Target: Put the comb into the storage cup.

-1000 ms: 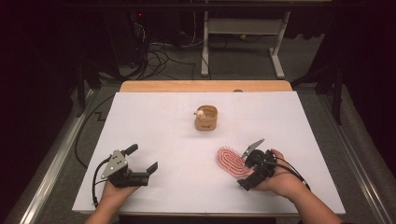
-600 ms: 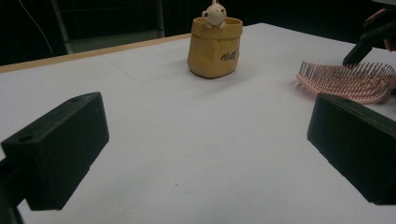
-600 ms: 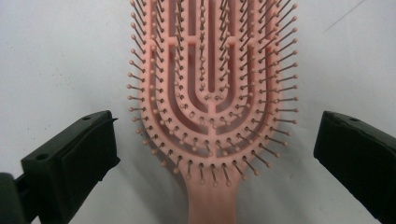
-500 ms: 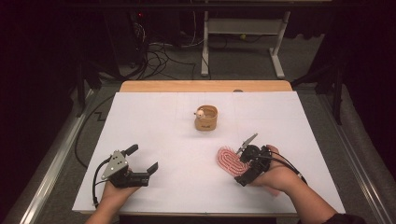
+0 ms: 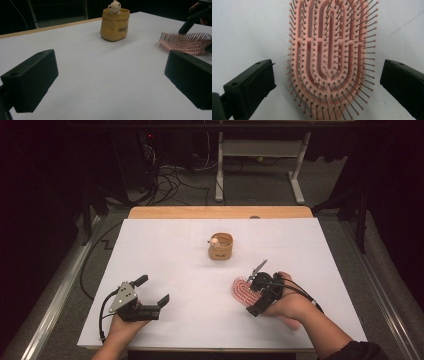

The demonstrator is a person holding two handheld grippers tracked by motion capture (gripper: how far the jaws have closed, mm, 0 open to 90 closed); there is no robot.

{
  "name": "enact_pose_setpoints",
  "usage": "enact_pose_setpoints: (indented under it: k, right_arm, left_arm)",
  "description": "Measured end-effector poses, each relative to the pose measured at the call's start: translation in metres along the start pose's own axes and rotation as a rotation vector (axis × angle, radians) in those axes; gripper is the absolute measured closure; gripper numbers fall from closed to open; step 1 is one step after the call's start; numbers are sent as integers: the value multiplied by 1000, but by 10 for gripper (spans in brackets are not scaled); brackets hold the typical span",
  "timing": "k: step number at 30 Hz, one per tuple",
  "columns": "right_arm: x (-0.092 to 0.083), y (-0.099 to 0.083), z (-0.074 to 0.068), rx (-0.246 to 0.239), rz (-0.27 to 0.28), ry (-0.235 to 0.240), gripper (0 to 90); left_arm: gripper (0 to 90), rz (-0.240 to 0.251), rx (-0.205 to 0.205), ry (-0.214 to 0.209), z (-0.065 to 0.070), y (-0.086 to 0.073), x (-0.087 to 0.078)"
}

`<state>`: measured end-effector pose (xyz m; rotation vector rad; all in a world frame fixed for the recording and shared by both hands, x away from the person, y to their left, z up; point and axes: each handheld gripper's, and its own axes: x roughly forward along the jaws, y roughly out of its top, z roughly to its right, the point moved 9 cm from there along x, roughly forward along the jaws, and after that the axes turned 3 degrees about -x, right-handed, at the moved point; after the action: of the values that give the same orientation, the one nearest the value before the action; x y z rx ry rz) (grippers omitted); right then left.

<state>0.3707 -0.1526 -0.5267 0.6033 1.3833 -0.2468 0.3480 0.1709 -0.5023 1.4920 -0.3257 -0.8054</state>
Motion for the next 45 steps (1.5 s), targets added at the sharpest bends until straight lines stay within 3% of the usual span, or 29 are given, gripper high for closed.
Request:
enact_pose_setpoints:
  k: [23,45]
  right_arm:
    - [9,17,1,-36,-32,6,60]
    - [12,22,4,-21,-84,18,180]
  left_arm:
    - [0,2,0,-2,0,0,0]
    - [0,7,0,-1,-2,1,0]
